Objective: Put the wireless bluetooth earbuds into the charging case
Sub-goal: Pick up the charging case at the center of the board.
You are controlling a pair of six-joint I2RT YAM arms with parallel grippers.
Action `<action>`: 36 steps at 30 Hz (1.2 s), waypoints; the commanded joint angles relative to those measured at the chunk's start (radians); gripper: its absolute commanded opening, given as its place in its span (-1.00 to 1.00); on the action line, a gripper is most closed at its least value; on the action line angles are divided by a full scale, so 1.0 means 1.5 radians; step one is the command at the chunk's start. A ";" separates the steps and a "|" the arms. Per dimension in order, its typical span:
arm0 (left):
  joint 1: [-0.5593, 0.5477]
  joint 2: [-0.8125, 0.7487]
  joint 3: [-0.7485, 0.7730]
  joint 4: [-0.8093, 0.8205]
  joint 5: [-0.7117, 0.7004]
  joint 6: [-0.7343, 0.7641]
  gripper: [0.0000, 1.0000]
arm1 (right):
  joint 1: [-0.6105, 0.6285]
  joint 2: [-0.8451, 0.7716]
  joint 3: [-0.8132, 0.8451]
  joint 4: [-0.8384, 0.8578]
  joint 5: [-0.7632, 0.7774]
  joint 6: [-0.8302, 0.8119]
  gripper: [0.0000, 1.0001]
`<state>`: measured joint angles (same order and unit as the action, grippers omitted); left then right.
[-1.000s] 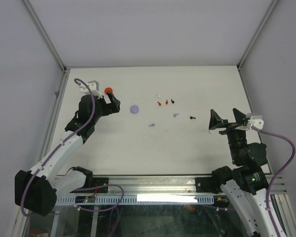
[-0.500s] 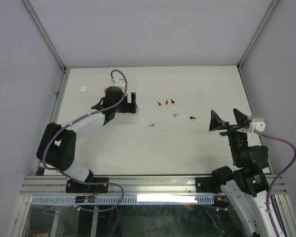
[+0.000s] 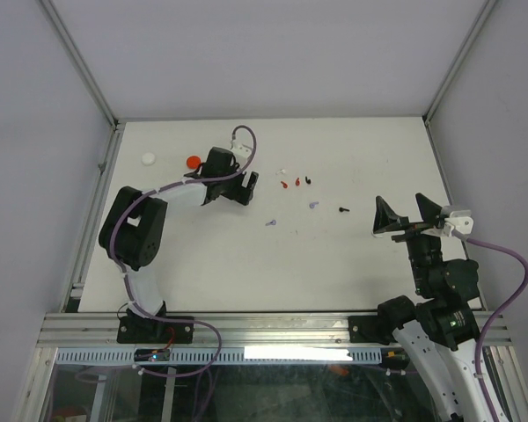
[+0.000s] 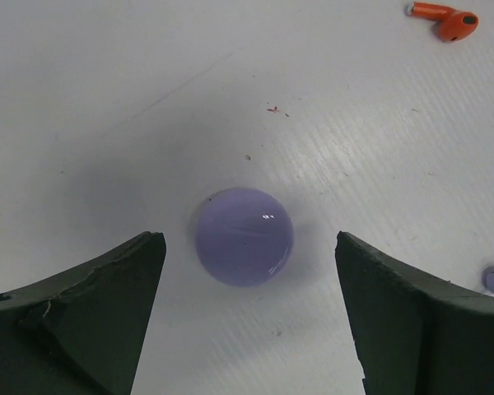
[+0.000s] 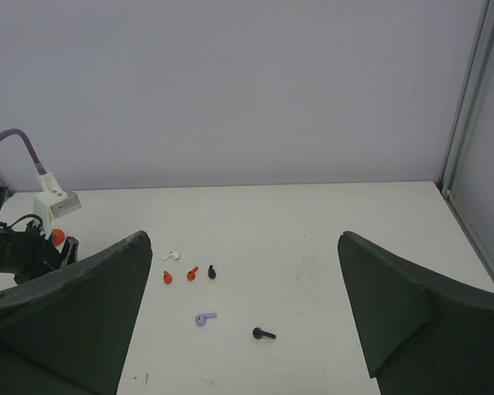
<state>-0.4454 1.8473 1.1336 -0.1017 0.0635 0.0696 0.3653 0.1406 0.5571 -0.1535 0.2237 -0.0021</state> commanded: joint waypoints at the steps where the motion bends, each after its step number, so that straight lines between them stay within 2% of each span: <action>1: -0.003 0.025 0.050 -0.020 0.040 0.074 0.71 | -0.002 -0.004 0.003 0.028 0.002 -0.004 0.99; 13: -0.002 0.059 0.078 -0.055 0.033 0.085 0.33 | -0.002 -0.005 0.003 0.027 0.005 -0.004 0.99; 20: -0.007 0.055 0.078 -0.069 0.034 0.087 -0.07 | -0.002 -0.002 0.005 0.029 0.000 -0.004 0.99; 24: -0.015 0.031 0.066 -0.068 0.031 0.074 -0.23 | -0.002 0.003 0.008 0.027 -0.006 0.001 0.98; 36: -0.065 -0.131 -0.069 0.055 -0.042 -0.032 -0.28 | -0.002 0.111 0.065 -0.011 -0.095 0.038 0.98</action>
<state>-0.5152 1.7782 1.0782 -0.1520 0.0509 0.0921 0.3649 0.2413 0.5850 -0.1780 0.1608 0.0212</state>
